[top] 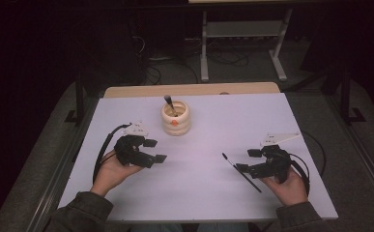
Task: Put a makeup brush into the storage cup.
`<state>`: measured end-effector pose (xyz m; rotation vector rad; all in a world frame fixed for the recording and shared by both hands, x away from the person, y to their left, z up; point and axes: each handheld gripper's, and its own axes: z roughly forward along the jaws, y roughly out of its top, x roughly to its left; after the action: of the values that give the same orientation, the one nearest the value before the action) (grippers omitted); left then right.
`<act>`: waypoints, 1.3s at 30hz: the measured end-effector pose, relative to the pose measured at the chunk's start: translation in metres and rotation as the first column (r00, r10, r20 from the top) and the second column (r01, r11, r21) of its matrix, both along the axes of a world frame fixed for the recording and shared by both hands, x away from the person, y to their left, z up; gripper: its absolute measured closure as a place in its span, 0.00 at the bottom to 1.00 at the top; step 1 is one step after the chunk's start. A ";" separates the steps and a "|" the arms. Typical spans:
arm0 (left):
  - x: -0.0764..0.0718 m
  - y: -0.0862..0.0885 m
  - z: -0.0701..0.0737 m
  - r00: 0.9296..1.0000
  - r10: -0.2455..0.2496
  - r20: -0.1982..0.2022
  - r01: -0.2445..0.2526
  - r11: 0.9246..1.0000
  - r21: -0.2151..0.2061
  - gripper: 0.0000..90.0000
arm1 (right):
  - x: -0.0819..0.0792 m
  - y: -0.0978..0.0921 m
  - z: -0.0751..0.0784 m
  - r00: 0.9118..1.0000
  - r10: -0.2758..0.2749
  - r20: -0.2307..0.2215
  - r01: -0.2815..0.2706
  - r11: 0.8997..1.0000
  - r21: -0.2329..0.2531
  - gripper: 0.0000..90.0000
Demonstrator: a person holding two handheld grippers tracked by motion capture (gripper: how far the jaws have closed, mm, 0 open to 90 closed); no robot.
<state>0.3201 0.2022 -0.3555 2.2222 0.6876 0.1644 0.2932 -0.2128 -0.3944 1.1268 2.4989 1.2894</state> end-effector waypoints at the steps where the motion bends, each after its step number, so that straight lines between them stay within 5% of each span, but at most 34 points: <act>1: -0.002 -0.001 -0.001 1.000 0.002 -0.006 -0.002 1.000 -0.003 0.34 | -0.001 0.000 0.000 1.000 -0.001 0.003 0.001 1.000 -0.002 0.26; 21: -0.032 -0.002 -0.007 0.999 0.007 0.035 -0.006 0.999 -0.032 0.32 | -0.001 0.007 -0.001 0.999 -0.042 -0.013 0.041 0.994 -0.106 0.35; 39: -0.036 0.000 -0.016 0.999 0.010 0.035 -0.008 0.999 -0.052 0.32 | -0.004 0.009 -0.007 0.994 -0.074 -0.084 0.057 0.980 -0.190 0.49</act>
<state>0.2845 0.2026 -0.3716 2.1619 0.6758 0.1881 0.2896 -0.2041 -0.4009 1.2367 2.5580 0.9838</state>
